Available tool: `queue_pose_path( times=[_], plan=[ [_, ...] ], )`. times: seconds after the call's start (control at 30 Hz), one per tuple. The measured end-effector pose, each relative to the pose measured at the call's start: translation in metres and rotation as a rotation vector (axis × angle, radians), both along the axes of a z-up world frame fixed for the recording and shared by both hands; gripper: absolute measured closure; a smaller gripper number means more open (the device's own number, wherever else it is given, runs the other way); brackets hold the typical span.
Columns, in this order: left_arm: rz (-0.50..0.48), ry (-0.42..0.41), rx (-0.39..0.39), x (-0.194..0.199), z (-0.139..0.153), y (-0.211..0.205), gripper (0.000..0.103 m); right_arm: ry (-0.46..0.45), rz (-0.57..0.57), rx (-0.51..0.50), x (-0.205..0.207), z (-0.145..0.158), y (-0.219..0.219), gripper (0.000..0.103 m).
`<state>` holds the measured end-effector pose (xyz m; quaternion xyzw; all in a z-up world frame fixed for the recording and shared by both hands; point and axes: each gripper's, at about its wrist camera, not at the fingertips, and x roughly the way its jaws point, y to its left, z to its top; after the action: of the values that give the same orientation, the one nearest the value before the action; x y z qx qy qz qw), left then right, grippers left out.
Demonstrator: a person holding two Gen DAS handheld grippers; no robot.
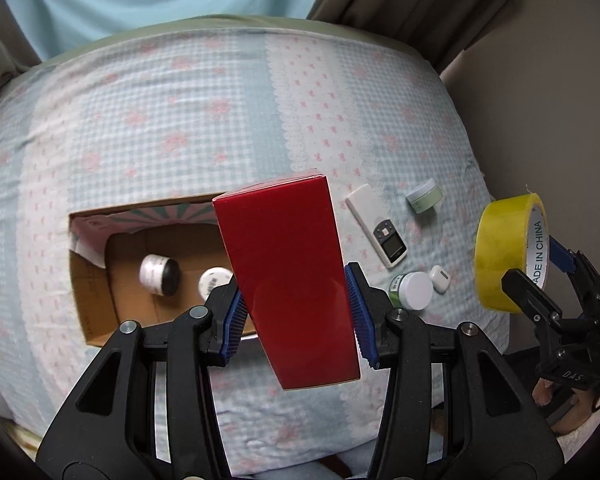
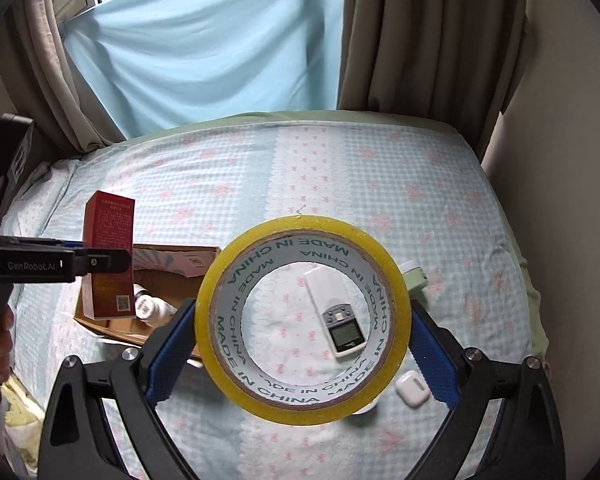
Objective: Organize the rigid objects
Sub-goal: 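Lower the red box and yellow tape into the cardboard box with both tools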
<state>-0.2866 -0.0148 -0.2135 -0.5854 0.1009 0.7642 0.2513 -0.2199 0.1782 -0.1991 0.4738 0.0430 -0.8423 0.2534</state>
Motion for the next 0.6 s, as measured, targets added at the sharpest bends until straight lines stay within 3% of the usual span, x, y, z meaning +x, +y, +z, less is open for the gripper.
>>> queue_pose_path(
  times=[0.27, 0.37, 0.6],
  plan=[
    [0.060, 0.028, -0.052, -0.021, 0.002, -0.106, 0.065, -0.049, 0.079, -0.031, 0.030, 0.006, -0.083, 0.006],
    [0.090, -0.008, -0.029, -0.034, -0.006, -0.137, 0.065, -0.076, 0.106, -0.027, 0.037, 0.001, -0.109, 0.006],
    [0.099, -0.056, -0.050, -0.055, -0.042, -0.166, 0.065, -0.199, 0.121, -0.036, 0.032, -0.031, -0.156, 0.006]
  ],
)
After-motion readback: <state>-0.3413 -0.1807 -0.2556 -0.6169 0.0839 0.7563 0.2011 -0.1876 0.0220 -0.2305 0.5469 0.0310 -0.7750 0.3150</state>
